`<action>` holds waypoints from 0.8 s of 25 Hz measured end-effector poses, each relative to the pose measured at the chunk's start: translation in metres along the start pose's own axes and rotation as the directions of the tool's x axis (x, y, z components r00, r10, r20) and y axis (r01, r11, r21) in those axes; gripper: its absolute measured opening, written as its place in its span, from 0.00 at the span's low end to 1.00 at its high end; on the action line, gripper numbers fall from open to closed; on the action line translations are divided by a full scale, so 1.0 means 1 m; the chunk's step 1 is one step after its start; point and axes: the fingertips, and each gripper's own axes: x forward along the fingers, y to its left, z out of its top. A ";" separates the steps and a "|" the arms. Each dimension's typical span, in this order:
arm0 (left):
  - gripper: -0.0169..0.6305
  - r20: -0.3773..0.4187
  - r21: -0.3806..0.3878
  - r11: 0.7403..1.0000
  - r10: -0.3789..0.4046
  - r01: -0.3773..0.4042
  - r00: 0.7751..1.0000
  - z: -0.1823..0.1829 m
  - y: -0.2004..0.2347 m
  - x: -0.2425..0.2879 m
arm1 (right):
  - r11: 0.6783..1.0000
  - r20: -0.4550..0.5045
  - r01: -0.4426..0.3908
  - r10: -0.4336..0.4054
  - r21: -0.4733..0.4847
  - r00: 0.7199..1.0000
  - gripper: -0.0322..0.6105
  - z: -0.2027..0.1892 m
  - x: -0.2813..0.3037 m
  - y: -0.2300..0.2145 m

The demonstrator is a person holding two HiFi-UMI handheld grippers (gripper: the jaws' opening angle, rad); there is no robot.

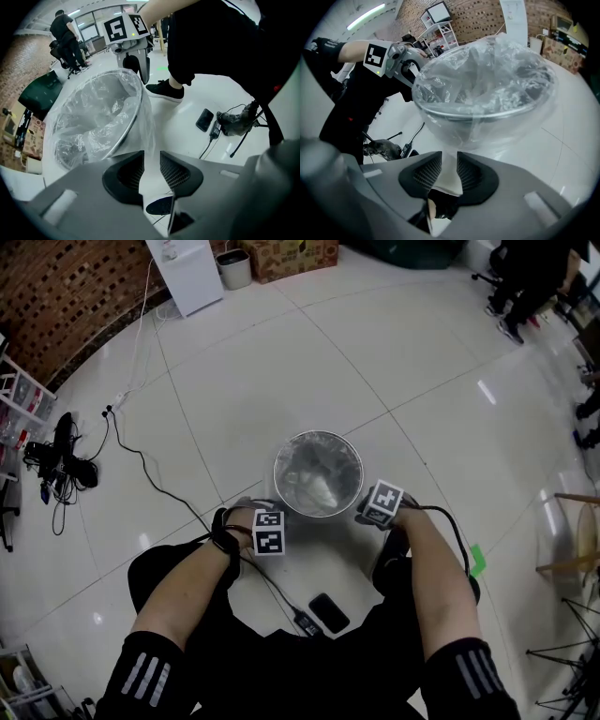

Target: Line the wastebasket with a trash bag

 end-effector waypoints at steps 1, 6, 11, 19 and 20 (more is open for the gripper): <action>0.18 0.004 -0.003 1.000 -0.004 0.004 1.000 0.001 -0.001 -0.004 | 1.000 0.012 0.002 -0.002 0.003 1.000 0.23 0.000 -0.005 0.000; 0.19 0.065 -0.004 1.000 -0.020 0.020 0.998 0.012 0.001 -0.037 | 0.997 0.006 0.047 -0.047 0.054 0.999 0.24 -0.011 -0.031 -0.002; 0.19 0.084 -0.117 0.992 0.055 -0.045 0.995 -0.004 0.043 -0.068 | 0.992 0.068 0.120 -0.123 0.049 0.990 0.26 -0.002 -0.053 -0.016; 0.30 0.024 -0.362 0.930 0.081 -0.067 0.996 -0.078 0.100 -0.054 | 0.982 0.178 0.170 -0.182 0.081 0.967 0.28 0.025 -0.077 -0.037; 0.32 0.021 -0.380 0.923 0.066 -0.053 0.998 -0.085 0.100 -0.047 | 0.983 0.180 0.163 -0.175 0.079 0.968 0.29 0.027 -0.075 -0.037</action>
